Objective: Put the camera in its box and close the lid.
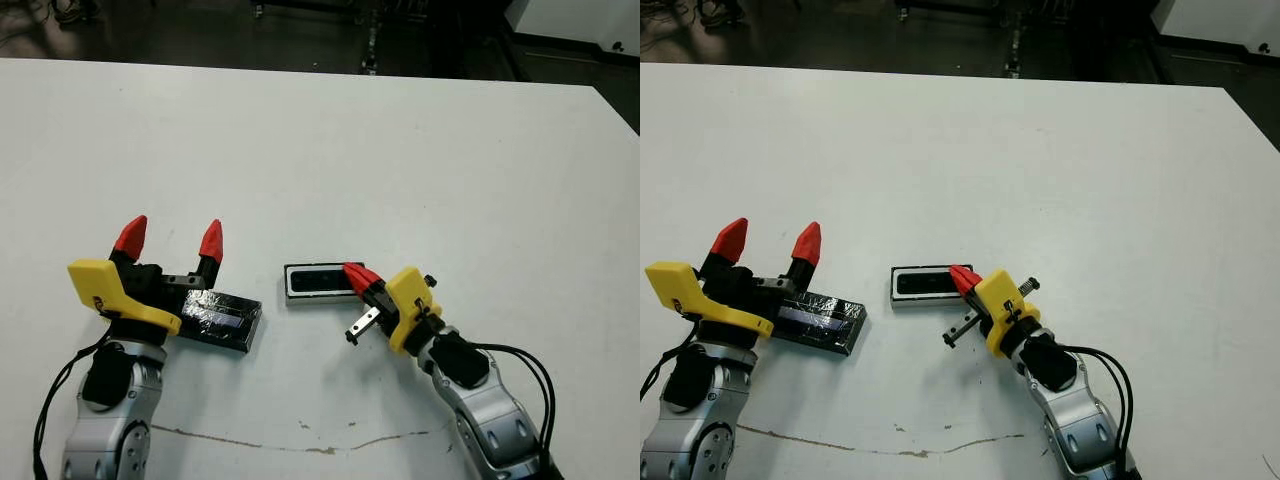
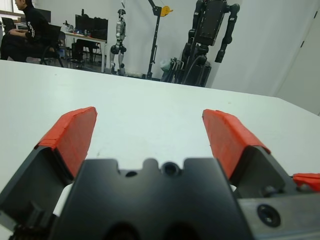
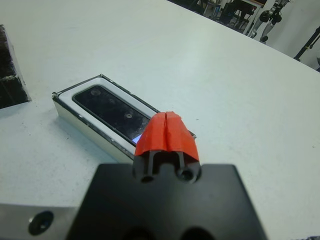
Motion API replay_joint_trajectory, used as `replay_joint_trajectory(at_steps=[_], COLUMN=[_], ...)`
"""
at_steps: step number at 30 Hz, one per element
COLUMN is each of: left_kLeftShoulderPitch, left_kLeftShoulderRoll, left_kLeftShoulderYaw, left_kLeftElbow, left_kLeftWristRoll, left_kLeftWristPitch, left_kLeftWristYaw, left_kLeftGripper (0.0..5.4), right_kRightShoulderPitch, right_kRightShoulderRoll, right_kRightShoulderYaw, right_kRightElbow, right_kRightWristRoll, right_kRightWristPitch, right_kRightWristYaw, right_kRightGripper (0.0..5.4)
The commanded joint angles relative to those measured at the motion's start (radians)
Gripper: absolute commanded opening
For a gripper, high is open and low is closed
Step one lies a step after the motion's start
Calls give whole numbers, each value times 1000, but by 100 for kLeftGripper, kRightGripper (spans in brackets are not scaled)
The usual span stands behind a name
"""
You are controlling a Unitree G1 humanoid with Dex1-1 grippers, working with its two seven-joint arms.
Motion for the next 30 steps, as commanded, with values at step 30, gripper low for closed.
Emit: replay_joint_trajectory(at_steps=[30], left_kLeftShoulderPitch=[-32], left_kLeftShoulderRoll=[48], left_kLeftShoulderYaw=[32], left_kLeftElbow=[-11], left_kLeftWristRoll=[-17], left_kLeftWristPitch=[2], left_kLeftWristYaw=[-28], left_kLeftGripper=[540], right_kRightShoulderPitch=[36], right_kRightShoulderRoll=[-8], right_kRightShoulderYaw=[-314], right_kRightElbow=[-321], right_kRightWristRoll=[339], right_kRightWristPitch=[49], right_kRightWristYaw=[-22], right_kRightGripper=[1])
